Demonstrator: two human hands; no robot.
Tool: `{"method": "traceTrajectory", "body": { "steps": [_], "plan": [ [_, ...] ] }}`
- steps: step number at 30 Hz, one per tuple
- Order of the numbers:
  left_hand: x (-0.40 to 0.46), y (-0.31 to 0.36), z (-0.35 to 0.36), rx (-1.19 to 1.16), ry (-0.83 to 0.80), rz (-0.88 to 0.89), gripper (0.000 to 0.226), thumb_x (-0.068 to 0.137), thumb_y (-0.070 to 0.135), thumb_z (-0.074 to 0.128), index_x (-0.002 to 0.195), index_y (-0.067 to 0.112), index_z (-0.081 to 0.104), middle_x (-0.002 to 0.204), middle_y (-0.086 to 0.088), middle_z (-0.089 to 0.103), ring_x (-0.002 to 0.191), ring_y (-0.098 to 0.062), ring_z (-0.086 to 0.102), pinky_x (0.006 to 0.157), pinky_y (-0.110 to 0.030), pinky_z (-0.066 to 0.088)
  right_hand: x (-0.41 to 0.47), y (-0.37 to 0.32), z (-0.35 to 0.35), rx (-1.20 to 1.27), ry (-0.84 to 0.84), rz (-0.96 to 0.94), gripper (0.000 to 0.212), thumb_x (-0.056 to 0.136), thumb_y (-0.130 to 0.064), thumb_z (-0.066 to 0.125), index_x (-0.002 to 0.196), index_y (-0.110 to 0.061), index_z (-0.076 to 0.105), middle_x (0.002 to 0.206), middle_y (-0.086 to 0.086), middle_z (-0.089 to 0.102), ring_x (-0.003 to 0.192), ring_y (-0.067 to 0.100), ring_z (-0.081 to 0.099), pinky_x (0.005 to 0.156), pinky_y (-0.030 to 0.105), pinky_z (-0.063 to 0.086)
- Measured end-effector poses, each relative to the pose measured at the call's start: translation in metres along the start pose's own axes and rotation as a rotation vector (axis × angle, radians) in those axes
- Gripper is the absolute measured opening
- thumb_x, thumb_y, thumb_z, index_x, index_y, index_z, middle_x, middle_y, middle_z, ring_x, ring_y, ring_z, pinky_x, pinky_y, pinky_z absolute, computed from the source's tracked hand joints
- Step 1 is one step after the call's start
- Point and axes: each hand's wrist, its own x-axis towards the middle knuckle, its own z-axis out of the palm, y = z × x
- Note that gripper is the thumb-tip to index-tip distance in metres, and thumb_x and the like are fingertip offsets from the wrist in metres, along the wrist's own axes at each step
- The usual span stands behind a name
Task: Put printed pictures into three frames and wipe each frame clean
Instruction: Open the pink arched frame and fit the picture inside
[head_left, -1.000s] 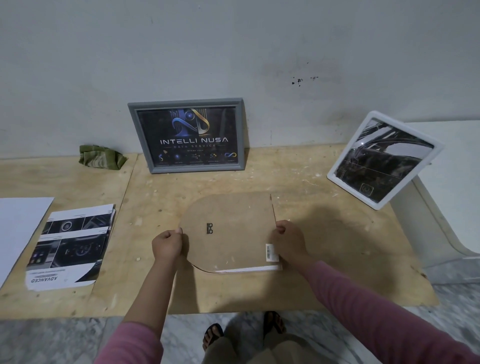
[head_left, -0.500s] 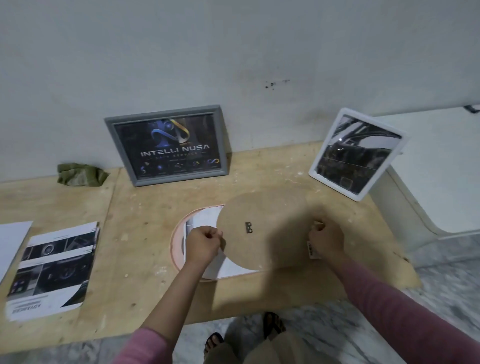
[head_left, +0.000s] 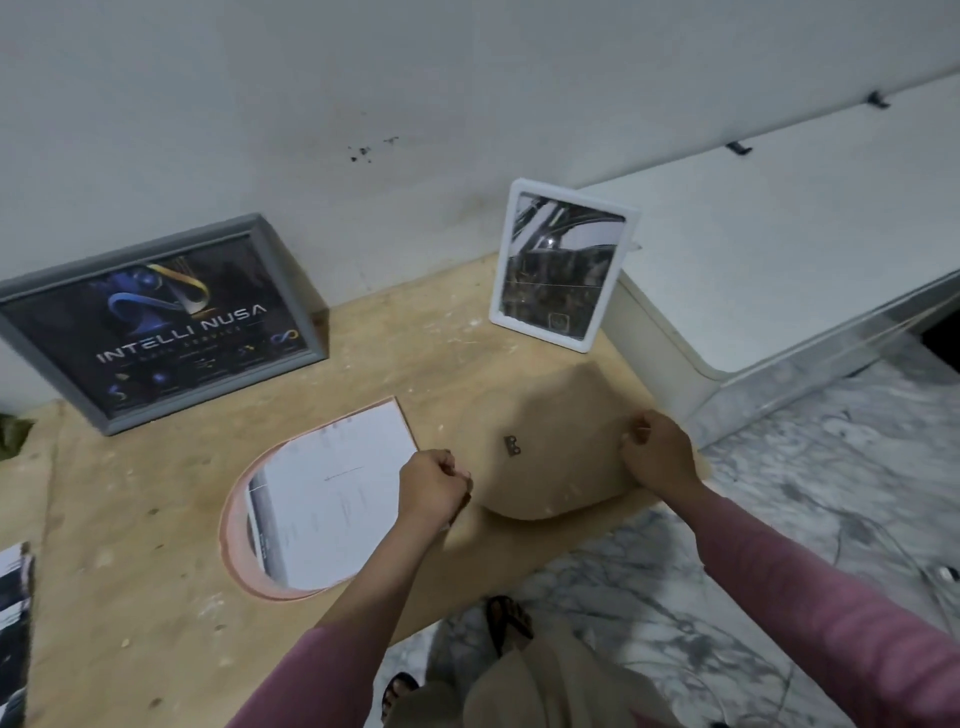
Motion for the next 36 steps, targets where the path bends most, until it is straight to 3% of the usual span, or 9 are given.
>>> {"method": "traceTrajectory", "body": {
  "steps": [4,8,13,17,20,25,29,32,36],
  "plan": [
    [0.000,-0.002,0.014,0.015,-0.008,-0.009,0.012,0.068,0.004,0.061,0.069,-0.008,0.061,0.064,-0.022,0.062,0.054,-0.020,0.052,0.055,-0.025,0.048,0.003,0.005,-0.001,-0.002,-0.011,-0.020,0.023,0.086,-0.010,0.056,0.107,-0.001,0.058,0.099,0.013,0.060,0.085,0.021,0.050,0.077,0.031,0.040],
    [-0.007,0.002,0.017,0.020,0.010,0.008,0.012,0.077,0.010,0.058,0.070,0.000,0.060,0.065,0.002,0.052,0.067,-0.015,0.045,0.066,-0.023,0.038,0.002,0.003,0.006,0.005,-0.027,-0.037,0.013,0.086,-0.010,0.055,0.098,-0.005,0.057,0.085,0.005,0.055,0.077,0.020,0.050,0.069,0.028,0.036],
    [-0.008,0.004,0.011,0.066,0.103,0.068,0.032,0.089,0.018,0.056,0.118,0.006,0.065,0.115,-0.008,0.067,0.108,-0.025,0.061,0.085,-0.019,0.037,-0.010,-0.011,0.021,0.022,0.006,-0.125,0.006,0.085,-0.006,0.053,0.088,-0.010,0.052,0.070,0.001,0.048,0.060,0.011,0.044,0.060,0.028,0.035],
    [-0.011,0.001,-0.007,0.058,0.186,0.133,0.028,0.088,0.017,0.058,0.112,0.005,0.067,0.101,-0.006,0.067,0.089,-0.017,0.061,0.071,-0.016,0.038,-0.023,-0.041,0.040,0.009,-0.099,-0.230,0.032,0.089,-0.008,0.053,0.121,-0.003,0.054,0.109,0.015,0.060,0.092,0.028,0.058,0.079,0.031,0.043],
    [-0.012,-0.015,-0.025,0.105,0.267,0.124,0.031,0.087,0.021,0.059,0.114,0.007,0.065,0.112,-0.010,0.064,0.102,-0.024,0.060,0.077,-0.021,0.041,-0.033,-0.068,0.060,0.019,-0.160,-0.295,0.037,0.089,-0.009,0.053,0.126,-0.003,0.053,0.125,0.015,0.057,0.113,0.031,0.053,0.091,0.029,0.039],
    [-0.019,-0.043,-0.061,0.195,0.388,-0.034,0.045,0.085,0.025,0.061,0.126,0.009,0.055,0.128,-0.015,0.052,0.119,-0.031,0.047,0.088,-0.034,0.041,-0.048,-0.106,0.097,-0.022,-0.300,-0.497,0.042,0.086,-0.009,0.051,0.127,-0.003,0.052,0.125,0.014,0.055,0.116,0.029,0.051,0.099,0.032,0.038],
    [-0.030,-0.063,-0.087,0.228,0.425,-0.251,0.062,0.083,0.036,0.065,0.134,0.008,0.045,0.135,-0.018,0.039,0.125,-0.035,0.042,0.096,-0.039,0.041,-0.046,-0.129,0.130,-0.069,-0.374,-0.685,0.043,0.075,-0.017,0.053,0.111,0.005,0.061,0.099,0.022,0.065,0.090,0.043,0.061,0.081,0.049,0.052],
    [-0.034,-0.078,-0.099,0.295,0.409,-0.356,0.071,0.082,0.047,0.065,0.135,0.007,0.040,0.136,-0.019,0.037,0.126,-0.036,0.039,0.098,-0.040,0.042,-0.039,-0.148,0.148,-0.259,-0.487,-0.784,0.057,0.084,-0.029,0.058,0.135,-0.006,0.044,0.127,0.012,0.053,0.119,0.036,0.046,0.102,0.044,0.038],
    [-0.033,-0.088,-0.103,0.272,0.371,-0.417,0.072,0.080,0.047,0.068,0.133,0.009,0.038,0.138,-0.016,0.030,0.129,-0.034,0.032,0.095,-0.040,0.043,-0.025,-0.162,0.165,-0.496,-0.599,-0.857,0.082,0.082,-0.050,0.058,0.146,-0.017,0.020,0.150,0.002,0.028,0.134,0.030,0.024,0.108,0.042,0.031]
  ]
}}
